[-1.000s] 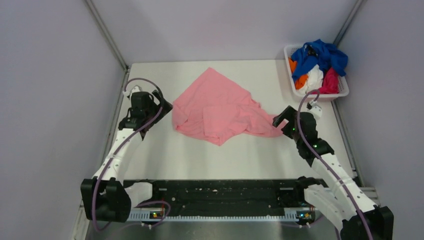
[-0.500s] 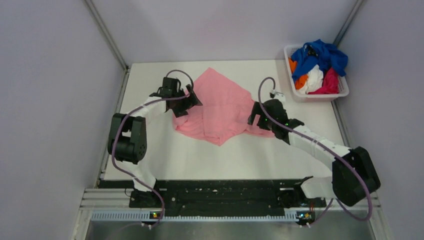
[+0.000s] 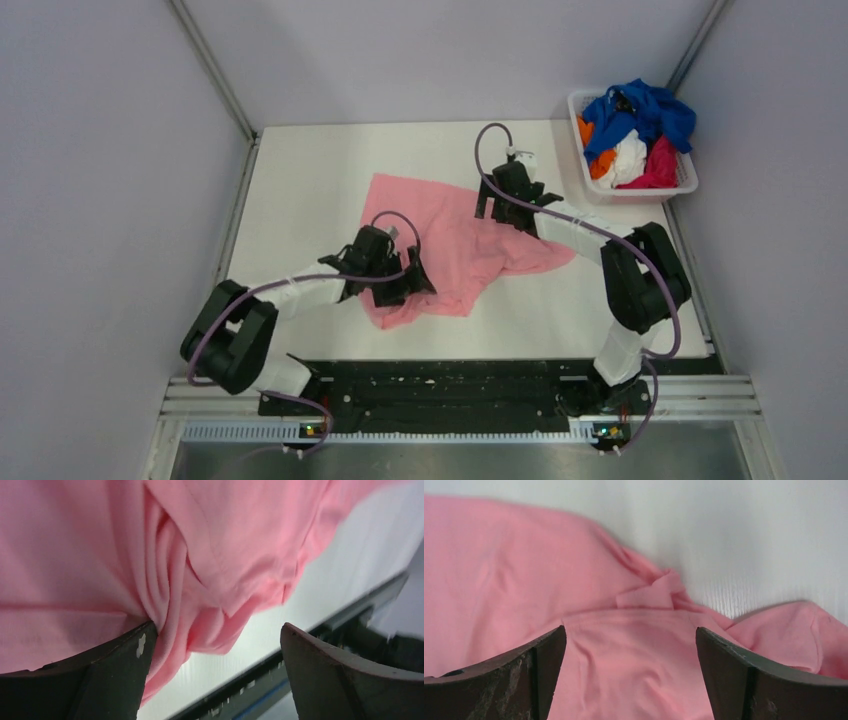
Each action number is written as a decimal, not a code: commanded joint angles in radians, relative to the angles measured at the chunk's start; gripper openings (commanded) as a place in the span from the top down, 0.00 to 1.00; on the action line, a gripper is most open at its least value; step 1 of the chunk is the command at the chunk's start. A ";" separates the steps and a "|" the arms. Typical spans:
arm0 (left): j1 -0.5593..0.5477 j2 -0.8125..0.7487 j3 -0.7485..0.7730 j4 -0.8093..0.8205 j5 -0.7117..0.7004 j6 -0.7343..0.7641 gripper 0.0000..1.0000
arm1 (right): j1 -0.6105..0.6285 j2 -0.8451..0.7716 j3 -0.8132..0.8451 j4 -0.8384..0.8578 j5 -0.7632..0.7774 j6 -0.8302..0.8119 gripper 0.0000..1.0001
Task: Fold and stack the t-shirts
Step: Flatten out the tshirt
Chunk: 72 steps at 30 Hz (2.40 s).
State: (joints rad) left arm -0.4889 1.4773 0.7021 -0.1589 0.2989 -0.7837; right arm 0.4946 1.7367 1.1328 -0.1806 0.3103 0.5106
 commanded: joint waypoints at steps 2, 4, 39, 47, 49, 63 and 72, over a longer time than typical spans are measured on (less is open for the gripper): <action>-0.191 -0.158 -0.146 -0.118 0.153 -0.045 0.01 | -0.001 0.046 0.105 -0.063 0.056 -0.062 0.01; -0.230 -0.271 -0.120 -0.176 0.121 -0.025 0.01 | -0.001 0.034 0.094 -0.059 0.051 -0.064 0.02; 0.201 0.252 0.347 -0.175 -0.369 0.081 0.01 | 0.038 -0.147 -0.135 0.242 -0.227 -0.105 1.00; 0.201 0.195 0.326 -0.222 -0.440 0.078 0.01 | 0.088 -0.511 -0.343 0.349 -0.404 -0.146 1.00; 0.204 0.178 0.346 -0.260 -0.469 0.073 0.01 | 0.088 -0.566 -0.397 0.305 -0.480 -0.096 1.00; 0.271 0.050 0.367 -0.412 -0.638 0.049 0.01 | 0.100 -0.810 -0.571 -0.059 -0.202 -0.011 0.16; 0.357 0.229 0.481 -0.376 -0.543 0.065 0.07 | 0.101 -0.841 -0.587 0.102 -0.199 -0.014 0.01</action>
State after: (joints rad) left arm -0.1539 1.6310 1.1057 -0.5537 -0.2947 -0.7258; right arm 0.5869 0.8600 0.5179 -0.1513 0.1078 0.4995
